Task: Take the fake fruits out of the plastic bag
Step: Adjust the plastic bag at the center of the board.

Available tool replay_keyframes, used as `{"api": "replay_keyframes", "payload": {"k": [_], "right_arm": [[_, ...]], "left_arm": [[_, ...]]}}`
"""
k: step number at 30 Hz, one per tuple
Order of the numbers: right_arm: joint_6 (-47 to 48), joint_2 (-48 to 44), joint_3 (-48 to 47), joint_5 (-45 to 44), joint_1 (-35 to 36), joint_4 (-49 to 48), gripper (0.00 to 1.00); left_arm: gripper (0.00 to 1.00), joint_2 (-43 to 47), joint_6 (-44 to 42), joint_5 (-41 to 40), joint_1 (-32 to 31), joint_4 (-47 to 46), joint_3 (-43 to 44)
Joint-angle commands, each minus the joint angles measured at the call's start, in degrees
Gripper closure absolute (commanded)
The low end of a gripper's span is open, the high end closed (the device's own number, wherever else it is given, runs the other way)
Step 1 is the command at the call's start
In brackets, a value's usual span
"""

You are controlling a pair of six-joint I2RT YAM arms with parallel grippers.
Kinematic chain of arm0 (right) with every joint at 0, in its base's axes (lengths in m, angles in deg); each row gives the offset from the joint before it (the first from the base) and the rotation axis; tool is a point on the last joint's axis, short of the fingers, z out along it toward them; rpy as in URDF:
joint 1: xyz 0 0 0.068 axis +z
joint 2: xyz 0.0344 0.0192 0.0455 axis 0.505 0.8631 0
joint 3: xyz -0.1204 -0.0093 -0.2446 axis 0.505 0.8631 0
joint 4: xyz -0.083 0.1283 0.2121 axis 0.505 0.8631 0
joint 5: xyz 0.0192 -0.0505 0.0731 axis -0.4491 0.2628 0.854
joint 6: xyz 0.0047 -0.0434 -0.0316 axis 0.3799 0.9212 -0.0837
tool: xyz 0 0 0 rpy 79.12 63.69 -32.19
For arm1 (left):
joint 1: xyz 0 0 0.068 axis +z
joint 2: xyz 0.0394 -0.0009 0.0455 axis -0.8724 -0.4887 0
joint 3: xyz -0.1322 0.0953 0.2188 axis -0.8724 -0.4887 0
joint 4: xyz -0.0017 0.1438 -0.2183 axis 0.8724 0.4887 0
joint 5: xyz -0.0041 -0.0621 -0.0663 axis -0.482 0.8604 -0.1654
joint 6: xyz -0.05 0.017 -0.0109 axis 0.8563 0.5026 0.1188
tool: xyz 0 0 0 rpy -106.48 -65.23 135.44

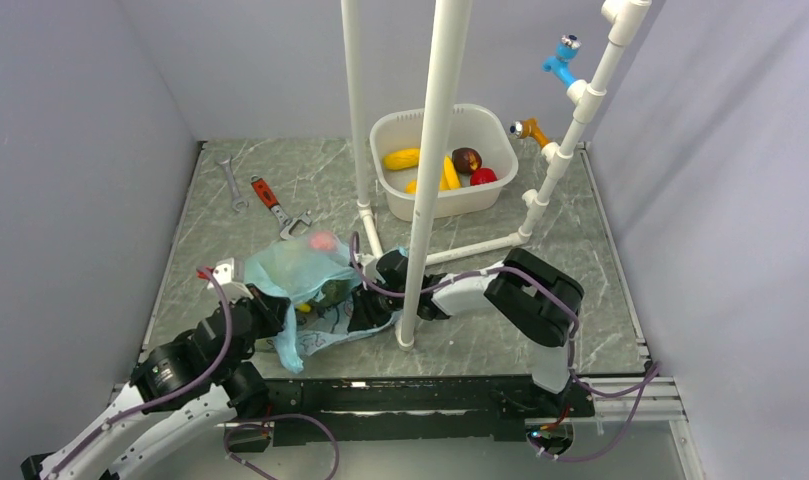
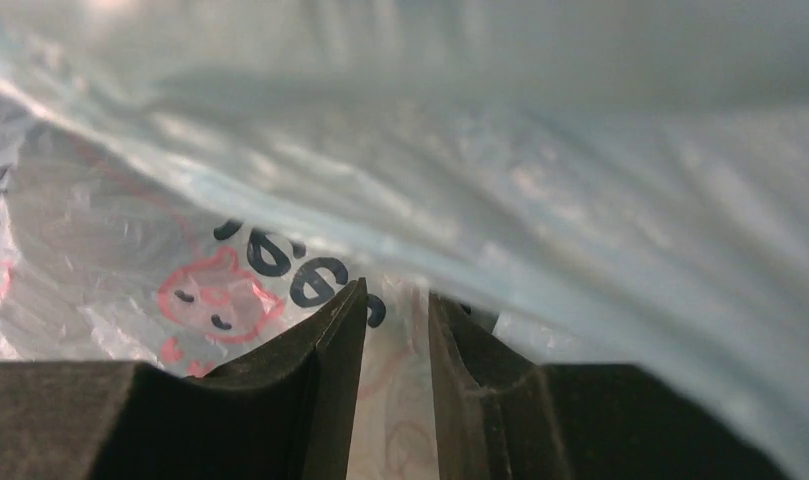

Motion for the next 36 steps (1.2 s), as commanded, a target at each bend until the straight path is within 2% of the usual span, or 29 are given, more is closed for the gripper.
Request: {"api": "replay_keyframes", "payload": {"k": [1,2,5,7,10,13,18,21,24,28,31,34,36], "right_arm": [[-1.8,0.9,1.6,-2.7,1.5,-5.0,0.67],[-1.3,1.1,0.6,-3.2,1.7,-3.6,0.67],[-0.4,1.3,-1.6,-5.3,2.1,-0.8,0.66],[-0.4,0.4,-2.0,-6.0,2.3,-0.4,0.66],[-0.7,-1.6,-2.1,-7.0,2.5,0.1,0.65],[-0.7,-3.5,-2.4,-7.7,2.5,1.4,0.64],[-1.8,-7.5,-2.3,-11.7,2.5,3.8,0.62],[-4.2,-10.1,-0.6,-16.7,2.4,3.7,0.62],[-6.3,-11.8,1.3,-19.0,1.9,2.7,0.62],[-7.2,-12.0,1.9,-18.2,1.6,1.4,0.62],[-7.5,-11.7,2.3,-18.0,1.6,0.6,0.61],[-7.5,-11.3,2.1,-18.3,1.5,0.2,0.61],[-7.1,-11.2,1.3,-19.1,1.5,0.8,0.61]], "left_arm": [[0.98,0.0,-2.7,-3.7,0.1,3.4,7.1],[0.89,-0.2,-4.5,-3.5,0.0,3.9,8.8],[0.47,-1.5,-11.1,-2.5,0.0,4.6,15.1],[0.28,-3.6,-15.4,-2.2,0.0,5.1,19.7],[0.12,-9.5,-22.0,-0.8,0.0,6.3,28.0],[0.03,-18.3,-26.7,1.0,0.1,8.7,35.1],[0.01,-35.4,-33.3,4.8,0.3,14.1,40.8],[0.01,-42.0,-36.4,9.0,0.4,11.8,39.8],[0.01,-46.8,-38.0,9.3,0.4,9.1,36.1],[0.01,-52.9,-37.1,2.5,0.4,9.1,32.2],[0.01,-53.5,-35.7,-5.4,1.1,10.0,28.7],[0.02,-53.2,-34.4,-5.7,4.5,10.3,25.4],[0.08,-53.3,-33.9,-5.0,7.4,10.7,23.9]]}}
